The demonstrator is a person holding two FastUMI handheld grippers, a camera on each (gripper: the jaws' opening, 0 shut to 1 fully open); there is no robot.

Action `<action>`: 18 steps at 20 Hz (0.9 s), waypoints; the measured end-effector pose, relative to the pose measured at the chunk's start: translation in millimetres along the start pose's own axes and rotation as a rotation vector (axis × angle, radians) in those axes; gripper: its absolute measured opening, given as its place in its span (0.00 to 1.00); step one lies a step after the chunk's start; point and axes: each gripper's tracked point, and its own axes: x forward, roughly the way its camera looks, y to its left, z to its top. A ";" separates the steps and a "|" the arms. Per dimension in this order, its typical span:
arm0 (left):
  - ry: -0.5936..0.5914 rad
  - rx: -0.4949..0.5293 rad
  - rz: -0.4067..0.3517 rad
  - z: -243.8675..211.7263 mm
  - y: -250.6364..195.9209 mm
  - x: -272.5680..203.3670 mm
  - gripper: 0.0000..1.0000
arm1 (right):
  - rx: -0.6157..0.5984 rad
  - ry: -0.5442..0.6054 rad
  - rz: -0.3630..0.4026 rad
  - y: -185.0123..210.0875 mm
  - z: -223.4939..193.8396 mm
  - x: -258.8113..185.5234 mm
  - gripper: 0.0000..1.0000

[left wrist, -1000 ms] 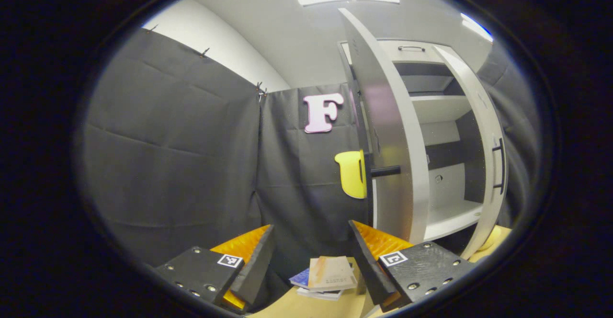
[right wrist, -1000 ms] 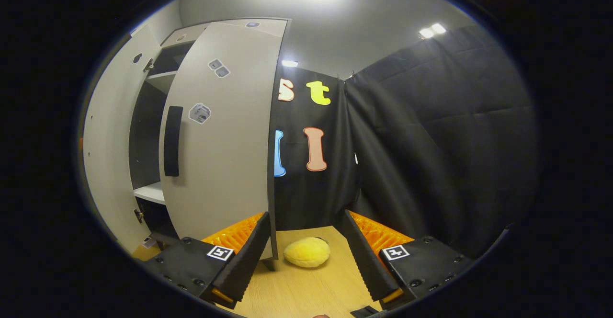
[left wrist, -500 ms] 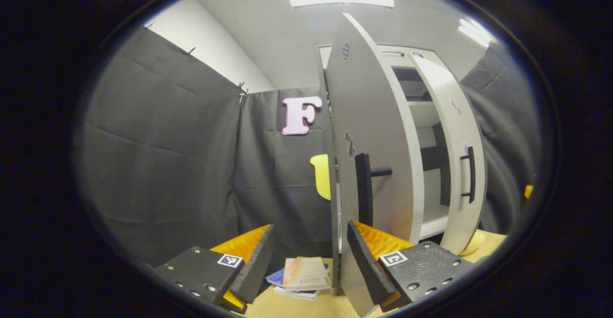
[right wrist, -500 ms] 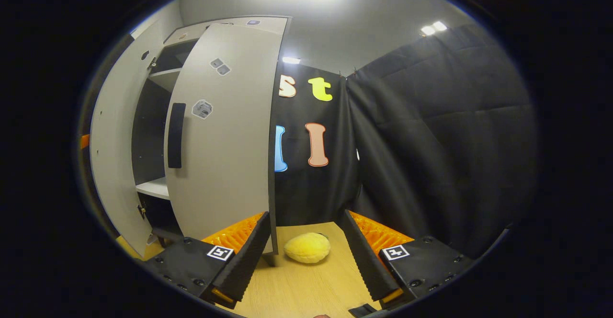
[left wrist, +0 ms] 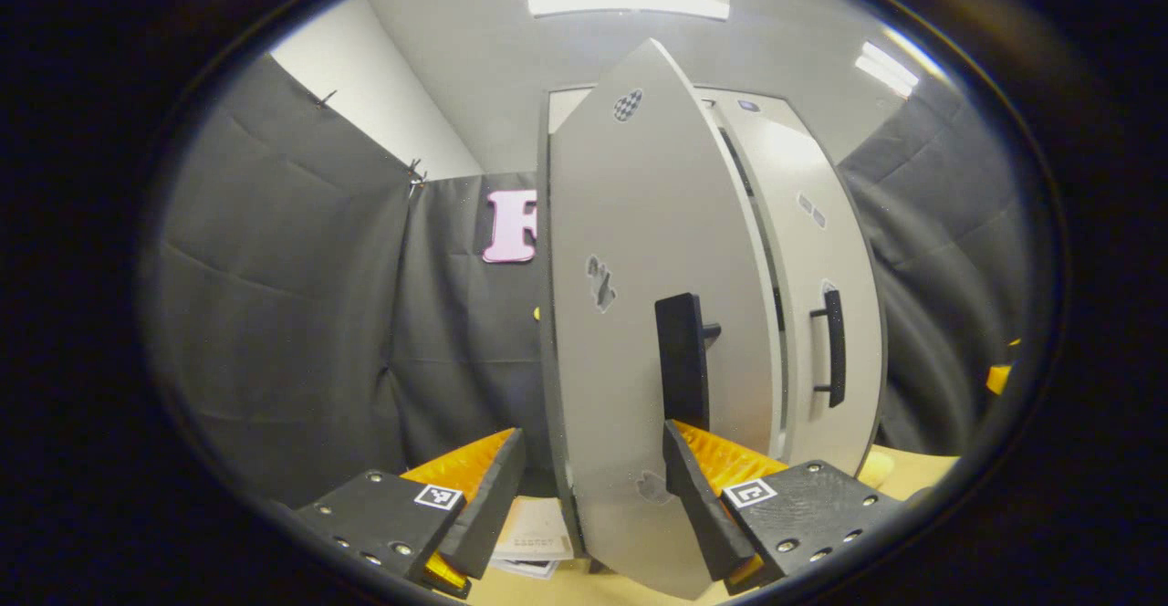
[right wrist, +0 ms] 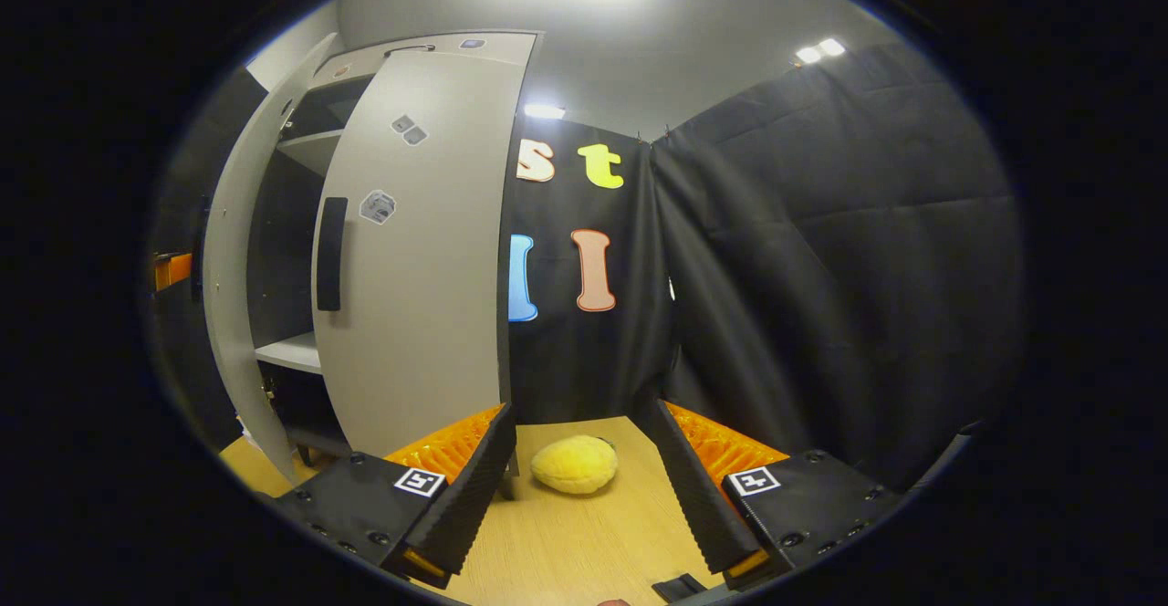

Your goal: Grasp the bottle in the cabinet with the left hand and place it on the coaster, then close the right door with the right hand and the left door with the left hand.

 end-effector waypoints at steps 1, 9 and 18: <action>-0.006 -0.006 -0.012 1.6 -10.0 7.7 0.94 | 0.000 0.002 -0.004 -2.1 -0.9 -1.3 0.96; -0.036 -0.031 -0.022 1.4 -53.5 43.9 0.94 | -0.001 0.025 0.018 1.8 -10.8 -5.3 0.94; -0.042 0.007 0.017 11.7 -11.8 9.3 0.94 | 0.012 -0.024 0.142 42.4 14.6 3.7 0.94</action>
